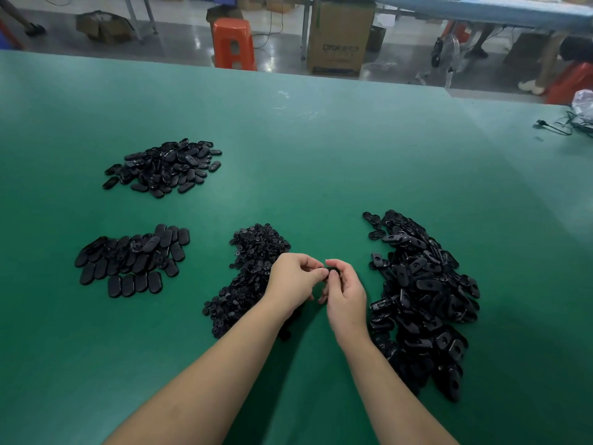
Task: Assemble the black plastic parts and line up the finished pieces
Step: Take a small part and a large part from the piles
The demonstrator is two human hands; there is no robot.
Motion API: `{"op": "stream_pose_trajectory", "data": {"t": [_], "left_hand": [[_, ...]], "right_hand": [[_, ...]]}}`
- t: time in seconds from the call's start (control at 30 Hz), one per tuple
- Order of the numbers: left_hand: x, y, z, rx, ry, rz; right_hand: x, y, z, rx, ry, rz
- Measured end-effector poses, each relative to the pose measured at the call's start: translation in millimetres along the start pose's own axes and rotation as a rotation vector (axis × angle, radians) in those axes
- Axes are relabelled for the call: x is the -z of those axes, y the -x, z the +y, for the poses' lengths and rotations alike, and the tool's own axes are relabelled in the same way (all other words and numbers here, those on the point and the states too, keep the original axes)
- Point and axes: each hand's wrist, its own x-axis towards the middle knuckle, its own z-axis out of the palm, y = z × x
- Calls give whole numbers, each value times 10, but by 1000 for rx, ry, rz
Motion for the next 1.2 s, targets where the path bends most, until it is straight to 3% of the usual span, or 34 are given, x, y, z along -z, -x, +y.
{"op": "stream_pose_trajectory", "data": {"t": [0.5,0.83,1.2], "left_hand": [[-18,-25,19,-2,-163,-24],[-132,19,33,-104,-299,27],[19,15,48,-225,-402,-46]], "right_hand": [[0,-1,-3,5,58,10],[4,-5,19,30,60,24],[-1,-2,33,75,64,13]]}}
